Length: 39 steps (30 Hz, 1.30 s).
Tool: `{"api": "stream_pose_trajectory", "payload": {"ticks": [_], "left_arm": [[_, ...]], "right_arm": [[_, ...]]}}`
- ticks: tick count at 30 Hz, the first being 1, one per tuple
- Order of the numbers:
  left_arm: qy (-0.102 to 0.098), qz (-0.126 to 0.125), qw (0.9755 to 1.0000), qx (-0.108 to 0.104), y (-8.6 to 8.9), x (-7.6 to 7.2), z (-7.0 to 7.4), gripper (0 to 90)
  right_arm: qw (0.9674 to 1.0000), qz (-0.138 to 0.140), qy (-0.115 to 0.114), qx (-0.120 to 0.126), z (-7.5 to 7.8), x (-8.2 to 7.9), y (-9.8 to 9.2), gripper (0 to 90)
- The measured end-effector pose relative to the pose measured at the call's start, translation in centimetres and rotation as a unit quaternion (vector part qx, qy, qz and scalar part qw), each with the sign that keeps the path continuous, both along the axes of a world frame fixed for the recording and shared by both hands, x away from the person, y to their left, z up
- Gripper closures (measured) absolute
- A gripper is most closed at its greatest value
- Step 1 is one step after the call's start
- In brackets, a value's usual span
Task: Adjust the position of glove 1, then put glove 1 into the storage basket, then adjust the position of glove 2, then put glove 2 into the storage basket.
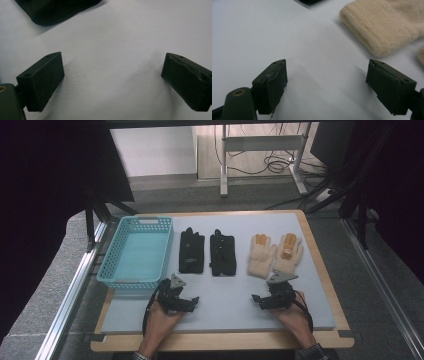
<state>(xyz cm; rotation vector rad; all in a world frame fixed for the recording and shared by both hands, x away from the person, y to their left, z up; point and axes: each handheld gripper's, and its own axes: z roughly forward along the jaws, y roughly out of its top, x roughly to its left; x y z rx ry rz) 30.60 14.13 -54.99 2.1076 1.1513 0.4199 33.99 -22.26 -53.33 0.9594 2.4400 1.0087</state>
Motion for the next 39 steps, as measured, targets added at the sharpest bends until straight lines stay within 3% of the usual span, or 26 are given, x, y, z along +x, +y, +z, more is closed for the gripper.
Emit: {"api": "stream_pose_trajectory", "payload": {"ticks": [33, 39], "left_arm": [[0.0, 0.0, 1.0, -0.001, 0.03, 0.01, 0.0, 4.9], [0.0, 0.0, 1.0, -0.001, 0.03, 0.01, -0.01, 4.9]], "right_arm": [[1.0, -0.006, 0.002, 0.001, 0.14, -0.02, 0.08, 17.9], [0.9999, -0.004, 0.007, 0.013, 0.5, 0.06, 0.18, 19.5]]}}
